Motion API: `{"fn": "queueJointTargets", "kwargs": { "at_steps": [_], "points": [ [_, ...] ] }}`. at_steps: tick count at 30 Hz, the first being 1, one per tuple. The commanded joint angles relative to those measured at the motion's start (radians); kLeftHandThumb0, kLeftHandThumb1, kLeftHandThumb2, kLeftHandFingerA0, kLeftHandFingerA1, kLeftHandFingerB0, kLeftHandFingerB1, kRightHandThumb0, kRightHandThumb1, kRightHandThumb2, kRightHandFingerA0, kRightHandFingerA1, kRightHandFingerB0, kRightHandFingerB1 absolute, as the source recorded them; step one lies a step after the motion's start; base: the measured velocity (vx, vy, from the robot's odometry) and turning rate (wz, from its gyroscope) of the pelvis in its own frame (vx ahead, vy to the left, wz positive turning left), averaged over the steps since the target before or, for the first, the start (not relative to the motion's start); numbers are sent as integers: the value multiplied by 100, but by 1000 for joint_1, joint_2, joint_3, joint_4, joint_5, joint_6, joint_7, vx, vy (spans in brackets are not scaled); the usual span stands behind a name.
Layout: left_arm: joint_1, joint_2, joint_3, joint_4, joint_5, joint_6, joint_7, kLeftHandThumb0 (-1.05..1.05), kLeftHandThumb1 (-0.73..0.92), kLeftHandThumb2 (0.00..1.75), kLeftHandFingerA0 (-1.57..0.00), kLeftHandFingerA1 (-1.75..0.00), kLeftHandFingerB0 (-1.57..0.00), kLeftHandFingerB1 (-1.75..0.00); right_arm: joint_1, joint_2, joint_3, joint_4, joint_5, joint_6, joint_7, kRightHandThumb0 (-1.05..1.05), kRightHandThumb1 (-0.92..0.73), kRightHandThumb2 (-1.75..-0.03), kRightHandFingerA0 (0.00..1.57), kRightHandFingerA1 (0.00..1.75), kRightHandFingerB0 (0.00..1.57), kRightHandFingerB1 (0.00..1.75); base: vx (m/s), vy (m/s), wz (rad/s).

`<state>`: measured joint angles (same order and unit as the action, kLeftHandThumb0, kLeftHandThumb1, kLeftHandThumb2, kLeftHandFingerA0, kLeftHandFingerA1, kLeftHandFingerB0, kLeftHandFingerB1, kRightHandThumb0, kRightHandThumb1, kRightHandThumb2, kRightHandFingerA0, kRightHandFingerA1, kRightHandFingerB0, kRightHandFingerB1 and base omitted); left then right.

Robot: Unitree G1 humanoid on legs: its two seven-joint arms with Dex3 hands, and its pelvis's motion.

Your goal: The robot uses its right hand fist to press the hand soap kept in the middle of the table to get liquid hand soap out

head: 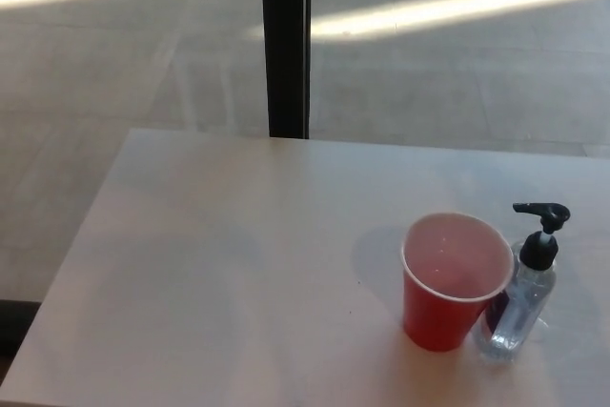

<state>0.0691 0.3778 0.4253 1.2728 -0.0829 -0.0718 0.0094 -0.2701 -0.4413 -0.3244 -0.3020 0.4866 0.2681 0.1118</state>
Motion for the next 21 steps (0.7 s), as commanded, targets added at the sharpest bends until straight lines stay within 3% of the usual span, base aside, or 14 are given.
{"fn": "queueJointTargets", "kwargs": {
  "at_steps": [1,3,4,5,6,7,8,10,11,15,21],
  "points": [
    [8,30,4,14,-15,-39,-1,-49,60,58,-79,-74,-71,-61,43,22,111,-95,98,235,22,-19,-60,-124,126,152,91,128,0,0,0],
    [8,29,5,16,-16,-40,-2,-49,60,58,-79,-72,-71,-62,63,18,134,-104,82,227,37,-19,-59,-124,125,153,90,129,0,0,0],
    [6,28,5,16,-17,-37,-1,-48,61,58,-79,-72,-68,-59,67,20,140,-101,86,221,49,-9,-60,-122,98,175,68,165,0,0,0],
    [6,27,4,17,-16,-37,-6,-48,61,58,-78,-73,-68,-61,76,27,153,-92,91,208,70,-16,-60,-121,128,157,93,133,0,0,0],
    [7,27,3,16,-16,-35,-5,-49,61,58,-78,-73,-69,-61,79,30,162,-89,88,206,74,-15,-60,-121,128,156,95,134,0,0,0],
    [7,26,2,16,-16,-35,-5,-49,61,58,-76,-72,-67,-61,79,29,168,-86,83,206,76,-15,-60,-122,128,154,97,134,0,0,0],
    [9,26,-2,16,-12,-36,-3,-49,61,58,-79,-72,-68,-59,79,27,175,-83,75,209,80,-11,-57,-124,97,175,77,160,0,0,0],
    [10,25,-6,19,-11,-36,0,-49,61,58,-79,-74,-68,-60,71,25,181,-73,68,219,84,-11,-57,-125,98,175,76,159,0,0,0],
    [13,25,-3,20,-15,-35,-3,-48,61,58,-78,-73,-68,-60,61,27,187,-61,61,212,90,-10,-55,-127,102,175,71,167,0,0,0],
    [13,25,-5,22,-14,-37,1,-47,62,58,-78,-73,-72,-62,7,38,183,-19,51,205,97,-14,-60,-120,102,175,80,157,0,0,0],
    [25,24,-12,25,-10,-46,-5,-48,62,58,-77,-74,-69,-63,-56,33,176,8,35,228,96,-15,-57,-123,99,175,78,161,0,0,0]
  ]
}}
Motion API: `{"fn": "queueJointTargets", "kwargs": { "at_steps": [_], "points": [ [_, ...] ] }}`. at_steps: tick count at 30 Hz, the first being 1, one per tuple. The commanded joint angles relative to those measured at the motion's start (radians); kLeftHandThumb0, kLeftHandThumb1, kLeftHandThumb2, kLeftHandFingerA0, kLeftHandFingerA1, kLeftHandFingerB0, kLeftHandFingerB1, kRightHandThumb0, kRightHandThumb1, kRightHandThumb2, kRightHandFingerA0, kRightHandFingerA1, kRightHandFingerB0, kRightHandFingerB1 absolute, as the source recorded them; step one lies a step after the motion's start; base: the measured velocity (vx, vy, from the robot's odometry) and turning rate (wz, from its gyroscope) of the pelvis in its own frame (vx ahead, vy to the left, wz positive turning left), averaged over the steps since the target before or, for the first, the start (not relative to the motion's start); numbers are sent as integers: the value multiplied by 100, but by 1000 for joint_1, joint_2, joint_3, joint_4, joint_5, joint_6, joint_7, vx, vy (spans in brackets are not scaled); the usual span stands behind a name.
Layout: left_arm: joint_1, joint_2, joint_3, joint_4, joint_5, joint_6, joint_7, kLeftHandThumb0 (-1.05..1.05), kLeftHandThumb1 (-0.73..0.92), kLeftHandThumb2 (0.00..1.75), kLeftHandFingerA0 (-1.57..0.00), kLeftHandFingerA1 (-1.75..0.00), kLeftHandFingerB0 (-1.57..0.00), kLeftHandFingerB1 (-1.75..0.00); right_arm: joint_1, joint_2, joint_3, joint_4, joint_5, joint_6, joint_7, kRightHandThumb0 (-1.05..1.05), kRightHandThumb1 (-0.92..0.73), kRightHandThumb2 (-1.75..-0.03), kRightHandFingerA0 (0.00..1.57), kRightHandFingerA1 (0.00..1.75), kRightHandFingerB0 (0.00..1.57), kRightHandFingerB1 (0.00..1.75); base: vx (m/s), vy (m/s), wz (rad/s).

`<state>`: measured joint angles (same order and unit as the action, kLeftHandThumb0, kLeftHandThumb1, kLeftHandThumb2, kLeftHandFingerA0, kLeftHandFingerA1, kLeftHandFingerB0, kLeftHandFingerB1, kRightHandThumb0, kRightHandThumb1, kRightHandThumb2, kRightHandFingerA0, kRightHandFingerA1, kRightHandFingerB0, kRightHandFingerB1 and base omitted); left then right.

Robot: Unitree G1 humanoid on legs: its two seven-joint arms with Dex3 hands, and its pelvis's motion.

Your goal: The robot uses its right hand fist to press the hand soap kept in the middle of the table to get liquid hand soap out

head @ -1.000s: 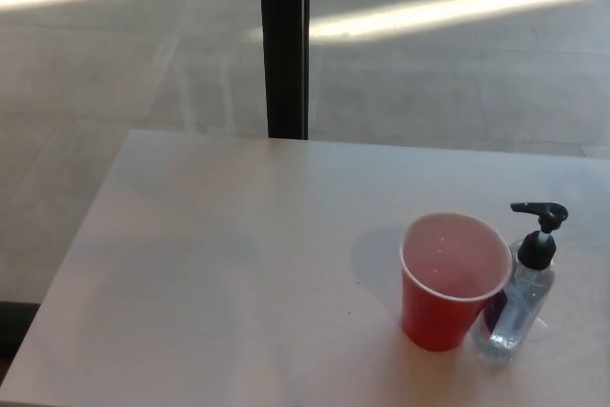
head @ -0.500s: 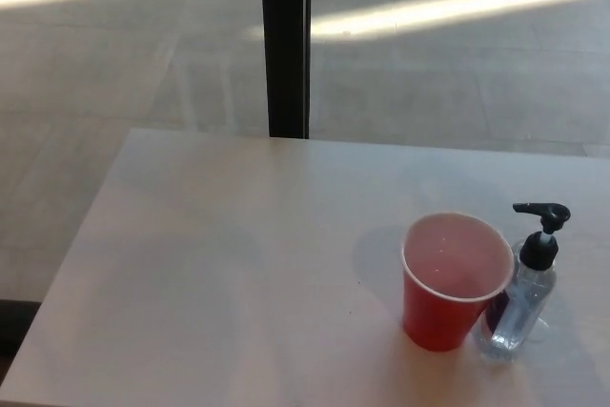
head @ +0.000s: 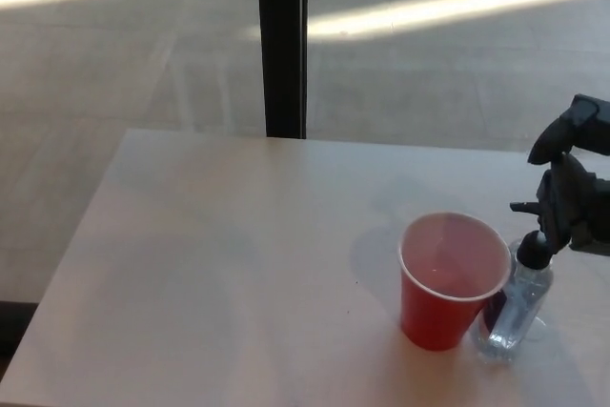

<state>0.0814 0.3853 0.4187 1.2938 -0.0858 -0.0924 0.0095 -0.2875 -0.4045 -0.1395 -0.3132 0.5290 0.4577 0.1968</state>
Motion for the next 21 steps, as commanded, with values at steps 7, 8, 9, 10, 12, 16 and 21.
{"fn": "queueJointTargets", "kwargs": {
  "at_steps": [7,8,9,10,12,16,21],
  "points": [
    [20,15,1,1,-21,-27,-14,-48,60,58,-72,-69,-61,-59,-91,10,-23,46,-14,55,3,-15,-56,-123,97,175,75,159,0,0,0],
    [20,13,5,0,-26,-27,-14,-48,60,58,-72,-69,-61,-59,-97,11,-24,49,-16,56,4,-15,-56,-123,97,175,75,159,0,0,0],
    [19,14,6,0,-27,-28,-13,-49,61,58,-74,-71,-62,-58,-112,9,-27,51,-17,69,-5,-16,-58,-122,98,175,77,159,0,0,0],
    [19,15,-1,0,-20,-27,-7,-50,61,58,-78,-72,-65,-57,-118,14,-30,63,-9,61,9,-16,-57,-123,98,175,76,159,0,0,0],
    [20,17,-8,1,-14,-31,-10,-49,62,58,-77,-70,-65,-57,-123,21,-32,65,-3,72,9,-17,-57,-122,99,175,76,157,0,0,0],
    [18,20,-16,2,-10,-28,-11,-49,62,59,-74,-68,-59,-55,-116,40,-28,89,0,76,27,-15,-56,-121,100,175,80,152,0,0,0],
    [17,14,1,1,-33,-24,-10,-49,61,58,-75,-72,-62,-58,-98,29,-9,129,-57,66,33,-15,-55,-124,101,175,79,158,0,0,0]
  ]
}}
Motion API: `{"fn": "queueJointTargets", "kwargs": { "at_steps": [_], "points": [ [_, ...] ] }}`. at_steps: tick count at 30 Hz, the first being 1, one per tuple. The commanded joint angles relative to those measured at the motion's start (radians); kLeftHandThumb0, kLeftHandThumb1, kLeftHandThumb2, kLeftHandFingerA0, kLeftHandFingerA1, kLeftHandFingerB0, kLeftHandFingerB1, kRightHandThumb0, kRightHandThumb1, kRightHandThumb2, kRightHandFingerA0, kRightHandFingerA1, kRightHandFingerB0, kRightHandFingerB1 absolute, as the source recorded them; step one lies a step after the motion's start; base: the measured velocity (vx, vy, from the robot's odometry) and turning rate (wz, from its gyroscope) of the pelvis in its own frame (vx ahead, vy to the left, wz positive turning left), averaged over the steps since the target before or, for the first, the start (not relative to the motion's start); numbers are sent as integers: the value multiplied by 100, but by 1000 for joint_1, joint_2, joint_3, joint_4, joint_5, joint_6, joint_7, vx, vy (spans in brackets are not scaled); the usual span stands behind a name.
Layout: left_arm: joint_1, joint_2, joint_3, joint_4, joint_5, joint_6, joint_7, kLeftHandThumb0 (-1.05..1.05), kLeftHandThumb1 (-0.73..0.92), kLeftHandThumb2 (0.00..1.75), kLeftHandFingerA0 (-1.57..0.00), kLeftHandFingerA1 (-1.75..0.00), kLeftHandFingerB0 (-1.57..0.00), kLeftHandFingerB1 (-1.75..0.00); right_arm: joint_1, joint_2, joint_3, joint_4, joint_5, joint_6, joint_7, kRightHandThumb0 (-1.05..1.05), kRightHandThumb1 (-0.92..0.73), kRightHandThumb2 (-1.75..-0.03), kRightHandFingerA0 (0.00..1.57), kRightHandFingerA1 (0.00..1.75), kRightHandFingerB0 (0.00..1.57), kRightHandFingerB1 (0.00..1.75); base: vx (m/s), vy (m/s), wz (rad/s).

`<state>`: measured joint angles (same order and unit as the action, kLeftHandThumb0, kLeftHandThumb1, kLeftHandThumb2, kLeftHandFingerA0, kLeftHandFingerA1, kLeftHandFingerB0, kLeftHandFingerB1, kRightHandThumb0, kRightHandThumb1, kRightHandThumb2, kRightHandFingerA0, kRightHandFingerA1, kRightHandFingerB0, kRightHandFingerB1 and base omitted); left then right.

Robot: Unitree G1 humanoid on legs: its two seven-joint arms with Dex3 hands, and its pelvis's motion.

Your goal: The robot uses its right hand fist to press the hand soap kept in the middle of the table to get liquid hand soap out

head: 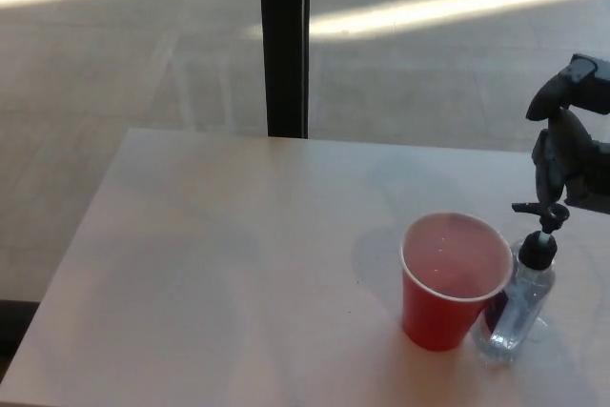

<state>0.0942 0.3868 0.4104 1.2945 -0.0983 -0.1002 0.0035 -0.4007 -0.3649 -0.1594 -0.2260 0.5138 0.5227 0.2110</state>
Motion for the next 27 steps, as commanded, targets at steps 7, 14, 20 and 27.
{"fn": "queueJointTargets", "kwargs": {
  "at_steps": [7,14,20,27],
  "points": [
    [5,15,4,4,-13,-28,-11,-50,61,59,-76,-70,-69,-61,37,-16,5,83,-73,14,13,-15,-53,-128,101,175,75,163,0,0,0],
    [3,10,14,4,-23,-24,-7,-49,61,58,-76,-72,-66,-58,70,-11,0,105,-95,-6,22,-15,-53,-131,103,175,75,167,0,0,0],
    [-3,10,9,3,-18,-25,3,-50,61,58,-80,-74,-72,-64,87,-10,-2,120,-101,-36,40,-13,-53,-129,101,175,71,169,0,0,0],
    [-11,11,3,5,-11,-22,10,-51,61,58,-78,-70,-74,-63,118,5,46,114,-125,-77,56,-16,-49,-130,99,175,78,163,0,0,0]
  ]
}}
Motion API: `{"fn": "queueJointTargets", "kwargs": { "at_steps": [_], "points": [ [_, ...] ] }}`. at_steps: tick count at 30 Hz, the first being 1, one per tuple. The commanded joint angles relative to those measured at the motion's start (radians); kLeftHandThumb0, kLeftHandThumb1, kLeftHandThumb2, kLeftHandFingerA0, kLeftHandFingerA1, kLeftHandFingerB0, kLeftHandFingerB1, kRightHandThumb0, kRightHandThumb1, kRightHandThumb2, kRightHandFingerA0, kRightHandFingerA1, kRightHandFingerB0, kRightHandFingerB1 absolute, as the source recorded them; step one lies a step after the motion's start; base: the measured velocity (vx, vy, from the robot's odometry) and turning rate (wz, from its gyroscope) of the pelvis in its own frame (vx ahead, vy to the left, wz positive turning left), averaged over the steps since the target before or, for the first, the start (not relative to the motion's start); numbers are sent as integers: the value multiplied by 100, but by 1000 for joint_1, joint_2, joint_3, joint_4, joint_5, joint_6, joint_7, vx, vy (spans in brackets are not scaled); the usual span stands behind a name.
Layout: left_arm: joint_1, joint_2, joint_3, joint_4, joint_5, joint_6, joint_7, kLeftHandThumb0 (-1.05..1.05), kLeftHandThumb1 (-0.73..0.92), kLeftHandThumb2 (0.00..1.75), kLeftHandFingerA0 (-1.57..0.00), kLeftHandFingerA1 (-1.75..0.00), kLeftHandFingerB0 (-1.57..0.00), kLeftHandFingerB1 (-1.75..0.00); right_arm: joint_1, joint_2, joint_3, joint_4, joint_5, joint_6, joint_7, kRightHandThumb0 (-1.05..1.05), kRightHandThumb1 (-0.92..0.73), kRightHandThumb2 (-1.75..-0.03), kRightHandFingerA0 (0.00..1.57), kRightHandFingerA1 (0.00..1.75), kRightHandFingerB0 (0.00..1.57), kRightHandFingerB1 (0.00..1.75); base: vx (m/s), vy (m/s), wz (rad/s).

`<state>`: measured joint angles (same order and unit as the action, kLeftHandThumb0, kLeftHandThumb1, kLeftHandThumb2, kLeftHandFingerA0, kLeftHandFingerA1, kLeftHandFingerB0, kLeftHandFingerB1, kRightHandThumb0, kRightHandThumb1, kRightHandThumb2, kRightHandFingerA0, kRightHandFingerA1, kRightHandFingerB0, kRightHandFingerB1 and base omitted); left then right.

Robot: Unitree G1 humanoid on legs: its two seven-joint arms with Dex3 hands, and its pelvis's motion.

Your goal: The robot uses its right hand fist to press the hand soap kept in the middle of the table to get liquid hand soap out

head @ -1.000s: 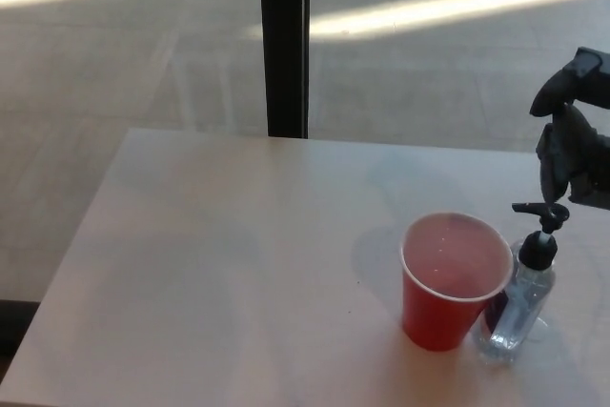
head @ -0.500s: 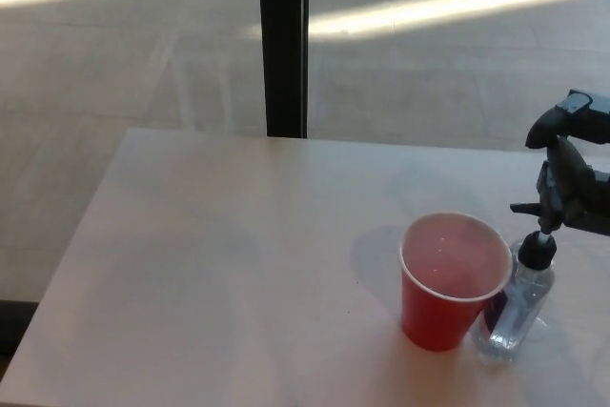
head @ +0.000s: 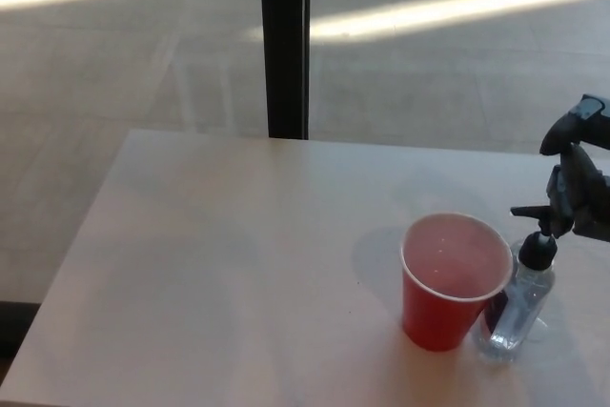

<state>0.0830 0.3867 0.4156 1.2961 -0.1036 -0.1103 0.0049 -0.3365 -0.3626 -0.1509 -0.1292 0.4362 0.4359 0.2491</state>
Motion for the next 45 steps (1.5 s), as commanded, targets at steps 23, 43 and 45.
{"fn": "queueJointTargets", "kwargs": {
  "at_steps": [23,43,45],
  "points": [
    [-11,16,2,-5,-9,-10,6,-51,63,59,-77,-68,-65,-57,88,-53,85,113,-113,-102,45,-13,-50,-129,100,175,82,158,0,0,0],
    [-20,15,0,-3,-12,-10,7,-50,63,59,-79,-75,-64,-57,196,-12,193,141,-129,-144,34,-16,-48,-134,104,175,84,154,0,0,0],
    [-21,17,4,0,-17,-13,0,-51,63,59,-79,-75,-65,-58,202,-20,201,155,-132,-150,45,-19,-45,-133,100,175,82,164,0,0,0]
  ]
}}
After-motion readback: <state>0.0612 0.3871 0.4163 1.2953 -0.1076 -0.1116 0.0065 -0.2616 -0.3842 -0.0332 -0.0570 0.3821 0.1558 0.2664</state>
